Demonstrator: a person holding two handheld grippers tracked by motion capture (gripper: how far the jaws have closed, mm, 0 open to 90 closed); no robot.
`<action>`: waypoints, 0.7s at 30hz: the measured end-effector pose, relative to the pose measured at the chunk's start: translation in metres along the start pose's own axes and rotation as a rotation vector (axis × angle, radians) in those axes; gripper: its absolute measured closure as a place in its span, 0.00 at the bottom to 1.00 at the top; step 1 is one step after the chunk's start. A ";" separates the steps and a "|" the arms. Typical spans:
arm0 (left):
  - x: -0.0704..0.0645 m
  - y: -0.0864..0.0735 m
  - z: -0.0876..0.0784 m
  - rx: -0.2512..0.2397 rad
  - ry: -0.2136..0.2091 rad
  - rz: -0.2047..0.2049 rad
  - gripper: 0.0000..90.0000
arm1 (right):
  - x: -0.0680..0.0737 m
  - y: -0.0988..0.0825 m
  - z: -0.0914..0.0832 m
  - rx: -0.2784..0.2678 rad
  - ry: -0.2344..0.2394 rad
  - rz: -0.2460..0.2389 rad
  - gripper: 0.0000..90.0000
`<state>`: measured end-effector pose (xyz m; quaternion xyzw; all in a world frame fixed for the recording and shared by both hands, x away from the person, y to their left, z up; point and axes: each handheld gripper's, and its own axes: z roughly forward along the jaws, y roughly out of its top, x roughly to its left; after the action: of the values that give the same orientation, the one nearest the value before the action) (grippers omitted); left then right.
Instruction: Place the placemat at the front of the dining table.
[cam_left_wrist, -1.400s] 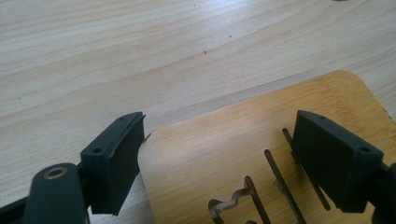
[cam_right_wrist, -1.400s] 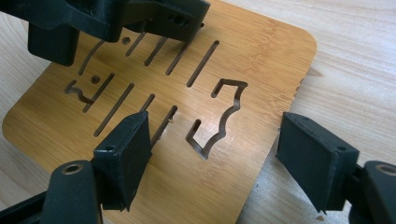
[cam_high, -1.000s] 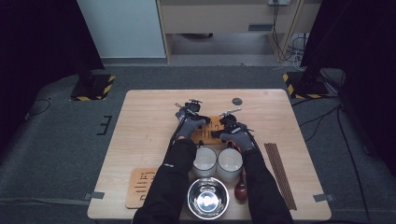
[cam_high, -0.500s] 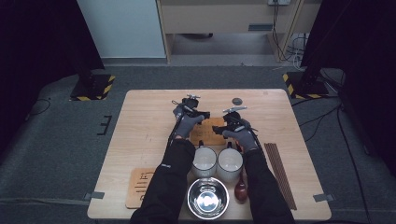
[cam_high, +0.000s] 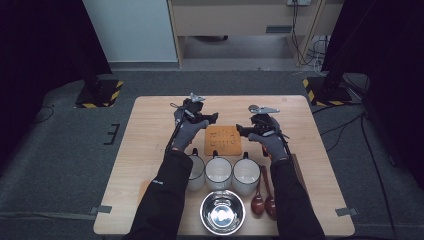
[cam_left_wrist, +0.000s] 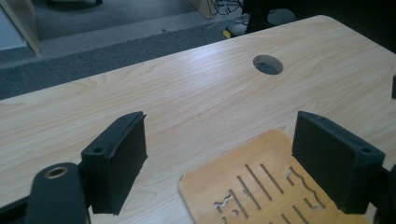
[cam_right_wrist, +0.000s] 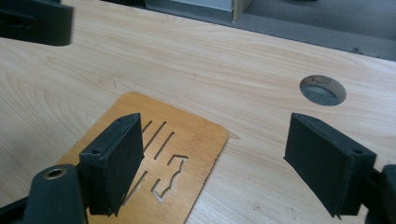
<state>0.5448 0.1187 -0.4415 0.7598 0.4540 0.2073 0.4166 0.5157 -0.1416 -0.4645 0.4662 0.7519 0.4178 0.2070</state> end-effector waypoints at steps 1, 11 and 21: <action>0.000 0.000 0.000 0.000 0.000 0.000 0.18 | 0.000 0.000 -0.001 -0.005 -0.002 -0.011 0.21; 0.011 -0.026 -0.008 0.036 -0.006 0.059 0.18 | -0.003 -0.003 0.000 0.006 -0.027 -0.043 0.19; 0.017 -0.047 0.006 0.097 -0.018 0.116 0.17 | -0.008 -0.011 0.015 0.039 -0.030 -0.064 0.18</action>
<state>0.5333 0.1418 -0.4851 0.8060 0.4149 0.2020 0.3706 0.5241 -0.1443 -0.4822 0.4521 0.7711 0.3891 0.2225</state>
